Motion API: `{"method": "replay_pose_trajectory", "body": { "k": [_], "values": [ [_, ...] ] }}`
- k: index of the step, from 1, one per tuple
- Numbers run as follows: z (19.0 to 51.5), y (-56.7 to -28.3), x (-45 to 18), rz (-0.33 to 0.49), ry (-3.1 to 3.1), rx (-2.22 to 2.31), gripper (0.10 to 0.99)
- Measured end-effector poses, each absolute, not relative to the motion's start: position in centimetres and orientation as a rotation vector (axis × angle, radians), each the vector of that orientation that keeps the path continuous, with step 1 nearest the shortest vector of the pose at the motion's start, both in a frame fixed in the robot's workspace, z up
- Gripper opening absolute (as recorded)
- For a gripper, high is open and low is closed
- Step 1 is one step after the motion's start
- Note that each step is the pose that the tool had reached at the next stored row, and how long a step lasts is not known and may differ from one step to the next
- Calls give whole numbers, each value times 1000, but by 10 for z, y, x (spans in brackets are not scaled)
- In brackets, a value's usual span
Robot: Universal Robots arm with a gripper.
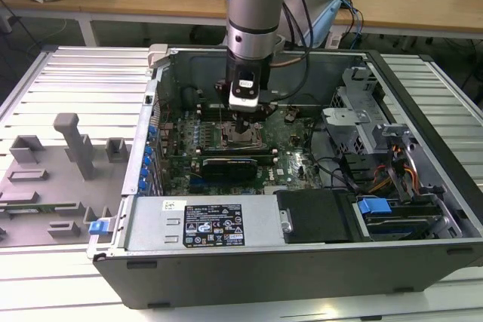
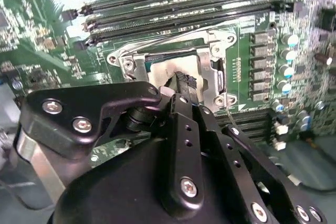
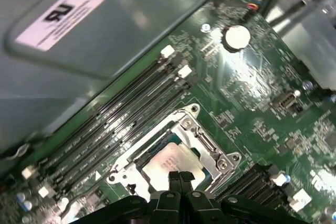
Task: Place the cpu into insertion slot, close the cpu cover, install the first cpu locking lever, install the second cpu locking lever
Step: 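Close the cpu cover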
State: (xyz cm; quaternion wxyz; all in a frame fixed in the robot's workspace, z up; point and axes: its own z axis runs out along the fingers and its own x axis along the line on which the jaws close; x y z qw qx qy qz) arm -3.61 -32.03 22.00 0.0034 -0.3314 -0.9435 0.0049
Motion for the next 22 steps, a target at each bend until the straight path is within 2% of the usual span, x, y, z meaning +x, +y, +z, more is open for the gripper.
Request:
{"method": "replay_pose_trajectory", "body": {
  "k": [22],
  "values": [
    [220,-320,-36,24,-3131,-218,106]
  ]
}}
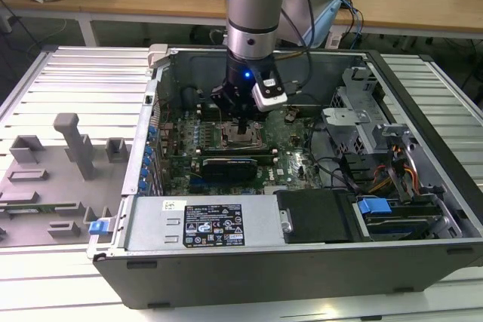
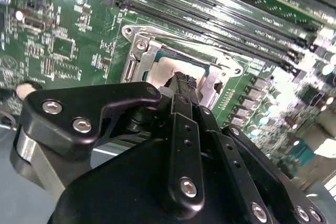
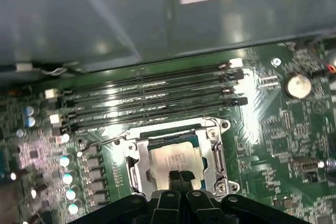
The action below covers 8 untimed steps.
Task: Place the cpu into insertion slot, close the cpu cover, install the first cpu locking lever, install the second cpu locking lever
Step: 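Close the cpu cover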
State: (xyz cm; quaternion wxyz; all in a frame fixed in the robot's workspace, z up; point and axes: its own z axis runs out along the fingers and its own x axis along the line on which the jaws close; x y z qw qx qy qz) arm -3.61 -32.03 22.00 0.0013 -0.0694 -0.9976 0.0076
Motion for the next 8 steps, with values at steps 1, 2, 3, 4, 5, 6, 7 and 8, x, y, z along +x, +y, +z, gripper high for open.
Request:
{"method": "replay_pose_trajectory", "body": {
  "k": [1,2,3,4,5,6,7,8],
  "values": [
    [220,-320,-36,24,-3134,-188,106],
    [220,-320,-36,24,-3136,-146,106],
    [220,-320,-36,24,-3138,-114,106],
    [220,-320,-36,24,-3139,-62,106],
    [220,-320,-36,24,-3141,-19,106],
    [220,-320,-37,24,-3141,-19,106],
    [220,-320,-38,24,-3142,-19,106],
    [220,-320,-40,24,-3142,-19,106]
  ]
}}
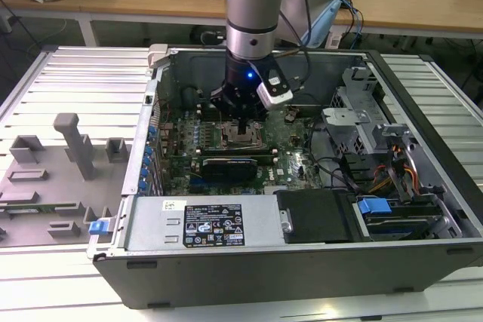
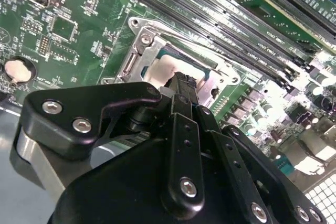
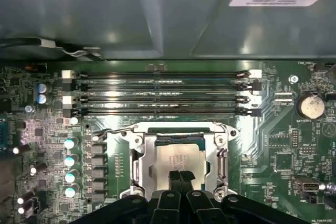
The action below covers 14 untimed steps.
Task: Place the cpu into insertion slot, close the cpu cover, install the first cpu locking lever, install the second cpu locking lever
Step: 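Close the cpu cover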
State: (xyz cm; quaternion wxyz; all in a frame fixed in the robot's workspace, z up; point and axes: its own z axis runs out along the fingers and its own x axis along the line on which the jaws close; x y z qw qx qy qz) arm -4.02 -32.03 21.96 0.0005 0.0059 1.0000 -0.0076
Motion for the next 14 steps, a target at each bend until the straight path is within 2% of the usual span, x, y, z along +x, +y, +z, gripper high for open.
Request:
{"method": "replay_pose_trajectory", "body": {
  "k": [14],
  "values": [
    [217,-320,-56,-12,3118,-94,106]
  ]
}}
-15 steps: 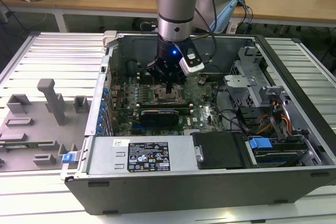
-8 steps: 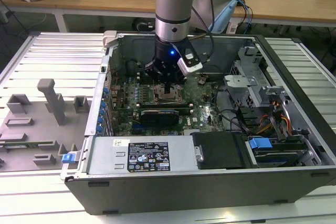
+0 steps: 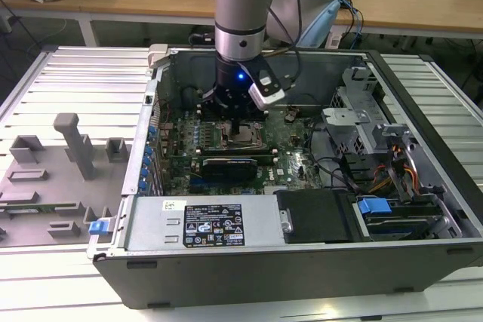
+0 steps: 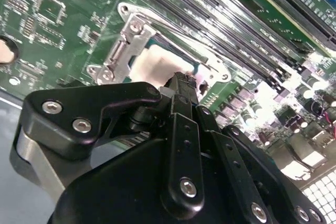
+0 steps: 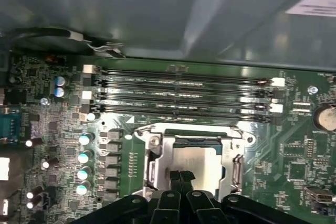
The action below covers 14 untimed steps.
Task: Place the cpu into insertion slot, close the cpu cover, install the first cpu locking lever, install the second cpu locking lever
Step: 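Close the cpu cover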
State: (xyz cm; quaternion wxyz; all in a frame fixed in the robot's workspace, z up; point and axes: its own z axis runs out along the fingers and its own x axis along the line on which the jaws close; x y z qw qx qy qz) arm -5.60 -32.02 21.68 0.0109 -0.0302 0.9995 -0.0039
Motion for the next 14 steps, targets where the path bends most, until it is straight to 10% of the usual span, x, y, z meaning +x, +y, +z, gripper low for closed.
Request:
{"method": "replay_pose_trajectory", "body": {
  "k": [14],
  "values": [
    [207,-320,-73,6,3110,-136,106]
  ]
}}
